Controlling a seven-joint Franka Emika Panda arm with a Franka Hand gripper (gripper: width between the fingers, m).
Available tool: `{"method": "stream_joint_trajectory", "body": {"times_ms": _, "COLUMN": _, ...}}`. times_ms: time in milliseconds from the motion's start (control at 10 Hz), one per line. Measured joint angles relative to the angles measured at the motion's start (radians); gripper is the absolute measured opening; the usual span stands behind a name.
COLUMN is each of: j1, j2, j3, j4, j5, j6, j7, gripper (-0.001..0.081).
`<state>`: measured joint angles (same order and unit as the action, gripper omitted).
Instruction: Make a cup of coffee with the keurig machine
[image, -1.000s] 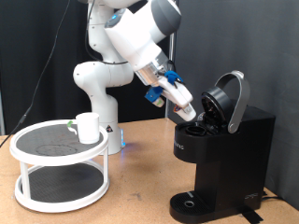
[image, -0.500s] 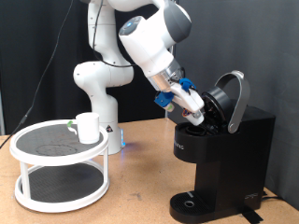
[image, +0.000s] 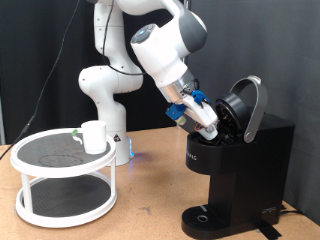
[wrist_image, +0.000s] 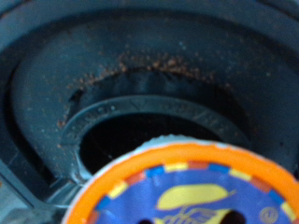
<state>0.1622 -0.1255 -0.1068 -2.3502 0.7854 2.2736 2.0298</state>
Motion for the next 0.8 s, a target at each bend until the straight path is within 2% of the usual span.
{"method": "stream_joint_trajectory", "body": {"times_ms": 700, "j1": 0.0, "j2": 0.029, "j3": 0.0, "j4": -0.004, "j5": -0.004, "j6": 0.027, "j7": 0.003, "gripper": 0.0395}}
{"method": "stream_joint_trajectory", "body": {"times_ms": 800, "j1": 0.0, "j2": 0.033, "j3": 0.0, "j4": -0.003, "j5": -0.004, "j6": 0.028, "j7": 0.003, "gripper": 0.0486}}
